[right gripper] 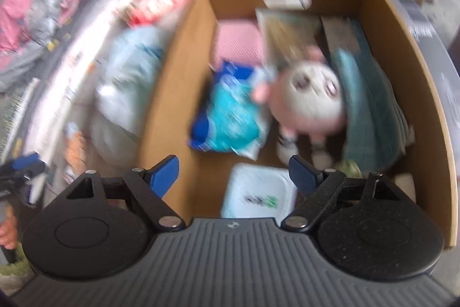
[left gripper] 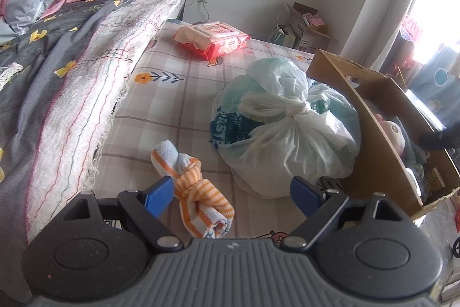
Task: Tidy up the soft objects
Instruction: 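Lower the right tool and close it on the orange striped sock, then lift the striped sock off the bed with the right gripper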
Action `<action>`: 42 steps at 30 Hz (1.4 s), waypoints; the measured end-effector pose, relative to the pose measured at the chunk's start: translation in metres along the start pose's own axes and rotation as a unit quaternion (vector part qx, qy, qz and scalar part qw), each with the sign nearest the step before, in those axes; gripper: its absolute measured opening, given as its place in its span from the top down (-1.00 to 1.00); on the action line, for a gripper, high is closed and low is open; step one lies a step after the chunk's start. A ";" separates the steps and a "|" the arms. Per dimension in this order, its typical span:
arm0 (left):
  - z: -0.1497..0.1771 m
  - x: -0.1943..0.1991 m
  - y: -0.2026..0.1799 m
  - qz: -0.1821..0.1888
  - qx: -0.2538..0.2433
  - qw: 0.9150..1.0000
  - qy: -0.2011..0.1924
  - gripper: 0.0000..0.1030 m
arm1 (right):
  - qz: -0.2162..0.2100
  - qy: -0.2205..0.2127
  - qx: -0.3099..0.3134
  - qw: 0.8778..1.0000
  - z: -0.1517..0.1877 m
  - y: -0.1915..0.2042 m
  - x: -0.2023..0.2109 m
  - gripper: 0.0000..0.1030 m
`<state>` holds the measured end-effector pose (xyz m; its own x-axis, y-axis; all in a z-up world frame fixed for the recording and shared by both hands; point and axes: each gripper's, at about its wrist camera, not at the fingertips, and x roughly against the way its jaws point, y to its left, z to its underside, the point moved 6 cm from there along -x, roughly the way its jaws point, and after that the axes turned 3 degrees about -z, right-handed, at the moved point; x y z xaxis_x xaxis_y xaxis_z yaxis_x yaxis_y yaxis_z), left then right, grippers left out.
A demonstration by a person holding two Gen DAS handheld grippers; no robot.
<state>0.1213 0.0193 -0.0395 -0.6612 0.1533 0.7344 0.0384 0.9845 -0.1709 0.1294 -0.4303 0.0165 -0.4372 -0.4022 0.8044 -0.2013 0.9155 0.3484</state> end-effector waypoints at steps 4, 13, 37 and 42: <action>0.004 -0.003 0.008 0.004 0.019 1.000 -0.005 -0.73 | -0.097 -0.050 0.023 0.994 -0.016 0.061 0.013 -0.62; 0.019 -0.027 0.023 -0.020 0.045 0.999 0.002 -0.32 | -0.284 0.016 0.015 0.959 -0.003 0.203 -0.062 -0.37; 0.027 -0.070 0.041 0.010 0.068 0.996 0.052 -0.08 | -0.250 0.150 -0.059 0.955 0.046 0.239 -0.221 0.07; 0.028 -0.055 0.041 0.012 0.068 0.996 0.048 -0.04 | -0.260 0.155 -0.067 0.951 0.051 0.236 -0.216 0.19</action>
<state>0.1384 0.0491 -0.1057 -0.5867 0.1905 0.7871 -0.0527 0.9609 -0.2718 0.1314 -0.1275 -0.0996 -0.0247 -0.7971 0.6033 -0.1975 0.5955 0.7787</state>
